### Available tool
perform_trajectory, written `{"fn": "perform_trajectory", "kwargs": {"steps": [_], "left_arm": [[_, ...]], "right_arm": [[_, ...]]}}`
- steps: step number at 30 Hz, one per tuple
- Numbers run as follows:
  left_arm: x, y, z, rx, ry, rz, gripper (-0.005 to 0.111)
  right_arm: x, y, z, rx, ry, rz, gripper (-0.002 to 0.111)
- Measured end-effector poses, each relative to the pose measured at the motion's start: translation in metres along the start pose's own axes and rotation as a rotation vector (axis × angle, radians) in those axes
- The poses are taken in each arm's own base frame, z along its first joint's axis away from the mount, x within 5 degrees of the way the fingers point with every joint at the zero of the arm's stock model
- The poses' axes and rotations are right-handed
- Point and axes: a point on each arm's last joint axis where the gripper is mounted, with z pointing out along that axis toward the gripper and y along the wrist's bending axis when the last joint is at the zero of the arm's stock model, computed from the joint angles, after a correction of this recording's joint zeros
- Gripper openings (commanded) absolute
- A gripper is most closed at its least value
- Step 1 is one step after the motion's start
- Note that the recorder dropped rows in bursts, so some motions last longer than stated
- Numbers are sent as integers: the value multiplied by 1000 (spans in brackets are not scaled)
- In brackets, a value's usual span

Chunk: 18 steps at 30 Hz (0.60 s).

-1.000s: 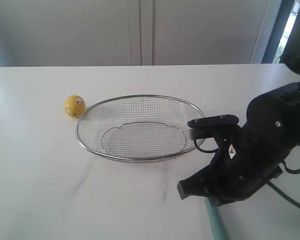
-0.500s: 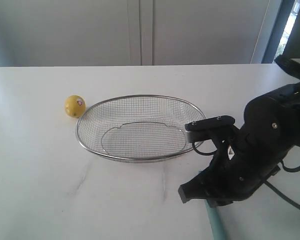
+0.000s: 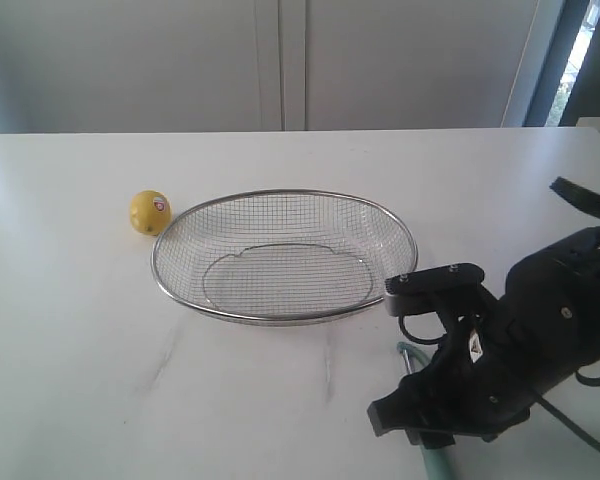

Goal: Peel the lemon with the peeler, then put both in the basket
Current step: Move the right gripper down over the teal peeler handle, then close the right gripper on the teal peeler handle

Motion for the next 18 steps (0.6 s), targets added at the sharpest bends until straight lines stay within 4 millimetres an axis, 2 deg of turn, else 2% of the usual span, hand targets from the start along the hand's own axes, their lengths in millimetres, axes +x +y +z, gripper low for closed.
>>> {"fn": "perform_trajectory", "kwargs": {"steps": [4,18], "left_arm": [[0,0,0,0,0,0,0],[0,0,0,0,0,0,0]], "right_arm": [[2,-1,2,0,-2,5,41],[2,0,5,-13,1,35,41]]}}
